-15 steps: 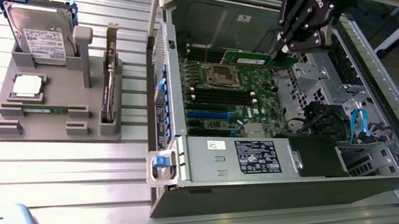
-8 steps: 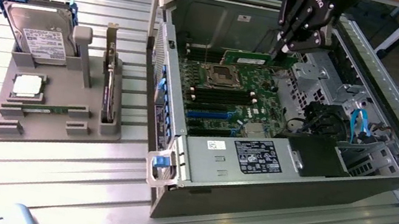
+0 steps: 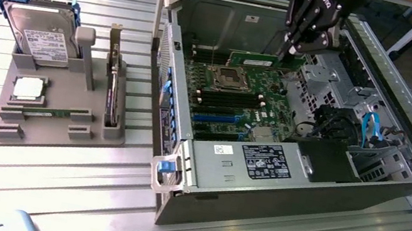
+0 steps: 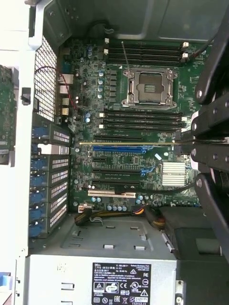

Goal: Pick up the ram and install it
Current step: 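Insert the ram into the slot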

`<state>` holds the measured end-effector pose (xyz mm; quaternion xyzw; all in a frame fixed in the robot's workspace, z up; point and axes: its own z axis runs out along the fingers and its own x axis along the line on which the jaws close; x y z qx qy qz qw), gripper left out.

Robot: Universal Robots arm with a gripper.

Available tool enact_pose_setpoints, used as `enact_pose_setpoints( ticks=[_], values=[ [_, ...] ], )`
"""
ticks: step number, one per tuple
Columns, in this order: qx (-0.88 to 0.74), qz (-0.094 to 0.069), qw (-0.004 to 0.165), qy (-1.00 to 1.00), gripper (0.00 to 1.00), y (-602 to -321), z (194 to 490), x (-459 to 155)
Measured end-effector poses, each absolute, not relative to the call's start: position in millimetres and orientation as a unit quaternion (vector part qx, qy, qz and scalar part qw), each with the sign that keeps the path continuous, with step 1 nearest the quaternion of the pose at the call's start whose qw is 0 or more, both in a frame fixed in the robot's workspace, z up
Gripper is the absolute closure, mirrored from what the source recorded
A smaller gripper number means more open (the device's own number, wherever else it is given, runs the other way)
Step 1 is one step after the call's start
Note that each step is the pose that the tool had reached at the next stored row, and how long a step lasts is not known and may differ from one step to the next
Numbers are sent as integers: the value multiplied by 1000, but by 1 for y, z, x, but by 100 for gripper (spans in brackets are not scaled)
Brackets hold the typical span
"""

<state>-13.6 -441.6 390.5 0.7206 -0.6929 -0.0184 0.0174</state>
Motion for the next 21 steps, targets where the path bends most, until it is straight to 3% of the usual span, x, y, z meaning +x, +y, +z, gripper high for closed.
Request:
enact_pose_setpoints(
  ticks=[21],
  values=[
    [720,-11,26,-693,88,-404,373,-14]
  ],
)
